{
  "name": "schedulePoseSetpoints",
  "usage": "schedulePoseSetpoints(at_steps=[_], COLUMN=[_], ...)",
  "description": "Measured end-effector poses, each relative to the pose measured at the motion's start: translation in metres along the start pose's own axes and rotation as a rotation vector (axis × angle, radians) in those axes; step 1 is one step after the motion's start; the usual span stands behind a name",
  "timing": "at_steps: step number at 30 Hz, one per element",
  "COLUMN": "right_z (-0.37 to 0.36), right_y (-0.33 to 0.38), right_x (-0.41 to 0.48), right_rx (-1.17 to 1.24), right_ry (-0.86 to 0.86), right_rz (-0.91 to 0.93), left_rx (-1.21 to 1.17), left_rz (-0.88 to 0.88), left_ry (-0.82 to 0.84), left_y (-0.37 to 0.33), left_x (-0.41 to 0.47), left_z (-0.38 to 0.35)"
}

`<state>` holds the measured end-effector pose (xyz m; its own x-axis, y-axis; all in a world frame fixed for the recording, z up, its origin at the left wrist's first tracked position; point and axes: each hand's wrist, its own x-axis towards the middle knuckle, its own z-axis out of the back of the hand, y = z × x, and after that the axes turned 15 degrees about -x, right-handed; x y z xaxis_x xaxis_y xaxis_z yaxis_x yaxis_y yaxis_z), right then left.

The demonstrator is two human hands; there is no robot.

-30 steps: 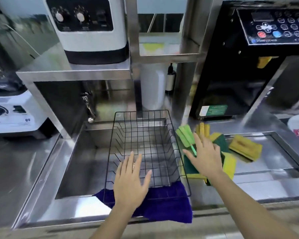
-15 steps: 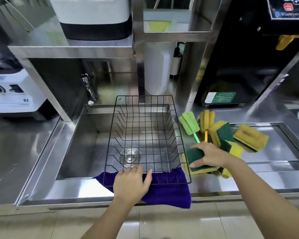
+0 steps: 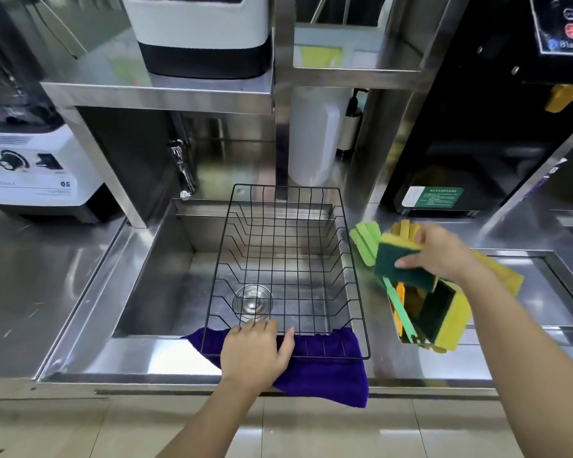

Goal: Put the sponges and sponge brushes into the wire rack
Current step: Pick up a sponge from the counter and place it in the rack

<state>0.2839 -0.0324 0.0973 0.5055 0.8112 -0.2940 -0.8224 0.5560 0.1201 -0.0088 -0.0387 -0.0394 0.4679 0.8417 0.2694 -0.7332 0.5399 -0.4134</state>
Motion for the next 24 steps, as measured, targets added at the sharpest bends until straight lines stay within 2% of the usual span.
schedulePoseSetpoints(at_steps=[3,5,7,10,16,24], right_z=[0.017,0.014,0.001,-0.034,-0.111,-0.148], right_y=[0.019,0.037,0.057,0.085,0.118,0.148], right_x=[-0.002,-0.001,0.002,0.004,0.007,0.001], right_rx=[0.268,0.439,0.579,0.705,0.649,0.474], right_ry=[-0.255,-0.267,-0.205,-0.017,0.313,0.485], right_rz=[0.038,0.152,0.242,0.316,0.307,0.423], left_rx=[-0.005,-0.015,-0.027,-0.022,-0.011,0.001], left_rz=[-0.006,-0.015,-0.027,-0.029,-0.007,-0.024], left_ry=[-0.005,-0.015,-0.024,-0.039,-0.057,-0.032], left_y=[0.001,0.001,0.003,0.008,0.020,0.021], left_x=[0.000,0.000,-0.001,-0.004,-0.014,-0.017], left_z=[0.000,0.001,0.001,0.004,0.012,0.015])
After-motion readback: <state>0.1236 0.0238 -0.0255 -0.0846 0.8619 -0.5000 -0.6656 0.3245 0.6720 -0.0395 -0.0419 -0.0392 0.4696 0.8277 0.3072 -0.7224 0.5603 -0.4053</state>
